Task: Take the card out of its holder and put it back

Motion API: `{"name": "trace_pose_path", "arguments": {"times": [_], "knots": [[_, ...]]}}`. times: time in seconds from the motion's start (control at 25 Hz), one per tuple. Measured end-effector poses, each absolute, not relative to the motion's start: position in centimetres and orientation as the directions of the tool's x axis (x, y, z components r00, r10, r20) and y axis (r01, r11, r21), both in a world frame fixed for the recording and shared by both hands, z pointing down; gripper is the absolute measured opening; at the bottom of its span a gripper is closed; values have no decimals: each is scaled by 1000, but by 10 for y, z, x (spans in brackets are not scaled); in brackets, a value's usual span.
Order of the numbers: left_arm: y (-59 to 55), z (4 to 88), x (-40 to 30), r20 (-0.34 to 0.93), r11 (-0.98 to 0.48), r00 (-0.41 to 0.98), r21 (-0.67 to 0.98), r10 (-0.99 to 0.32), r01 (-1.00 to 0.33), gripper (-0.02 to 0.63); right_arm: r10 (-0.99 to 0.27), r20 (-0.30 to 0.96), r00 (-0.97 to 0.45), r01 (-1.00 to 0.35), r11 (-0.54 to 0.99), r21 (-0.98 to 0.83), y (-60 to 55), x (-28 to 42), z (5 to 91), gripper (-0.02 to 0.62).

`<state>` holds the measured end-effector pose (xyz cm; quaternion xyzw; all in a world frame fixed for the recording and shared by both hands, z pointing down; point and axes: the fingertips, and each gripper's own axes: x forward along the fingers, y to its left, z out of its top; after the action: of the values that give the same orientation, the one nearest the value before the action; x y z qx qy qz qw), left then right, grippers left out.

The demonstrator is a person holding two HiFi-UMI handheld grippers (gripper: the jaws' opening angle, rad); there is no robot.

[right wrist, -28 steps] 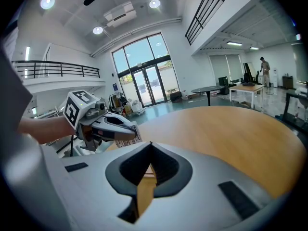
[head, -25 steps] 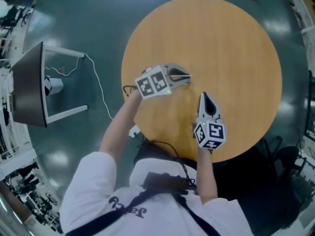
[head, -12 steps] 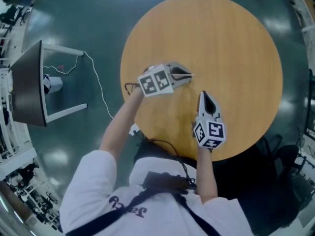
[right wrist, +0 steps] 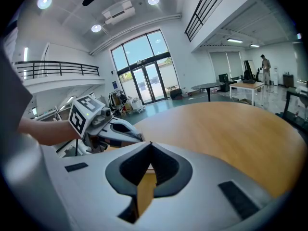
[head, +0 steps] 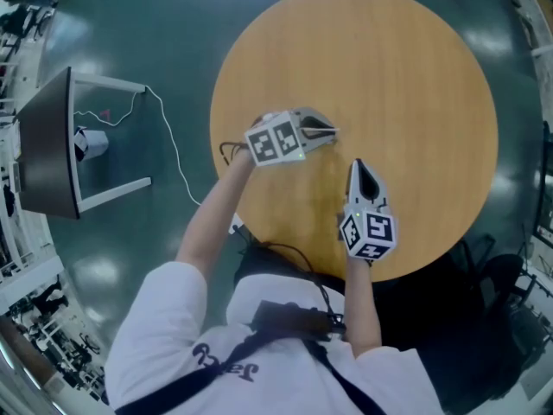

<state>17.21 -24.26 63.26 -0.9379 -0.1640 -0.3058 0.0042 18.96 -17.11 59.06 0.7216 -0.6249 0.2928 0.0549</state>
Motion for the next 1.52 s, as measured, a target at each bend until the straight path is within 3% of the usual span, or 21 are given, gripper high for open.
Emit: {"name": "trace_pose_path", "arguments": {"times": [0.6,0.76,1.08,1.36,1.52], "knots": [[-246,667,168,625,-981,759,69,184,182,45,-880,473,41,-944,-189,-271,-163,202,575,18],[-261,683,148,638,-992,759,73,128,105,171,-890,454,31,-950,-167,-262,-166,196,576,18],[-281,697,90,711,-987,701,71,-51,-143,304,-912,410,20,-966,-123,-227,-160,189,558,18],[-254,654,55,613,-946,766,92,-192,-310,304,-932,362,-21,-977,-58,-204,-152,171,539,18],[-243,612,47,480,-888,812,130,-332,-440,304,-943,328,-62,-985,4,-175,-155,157,526,18]]}}
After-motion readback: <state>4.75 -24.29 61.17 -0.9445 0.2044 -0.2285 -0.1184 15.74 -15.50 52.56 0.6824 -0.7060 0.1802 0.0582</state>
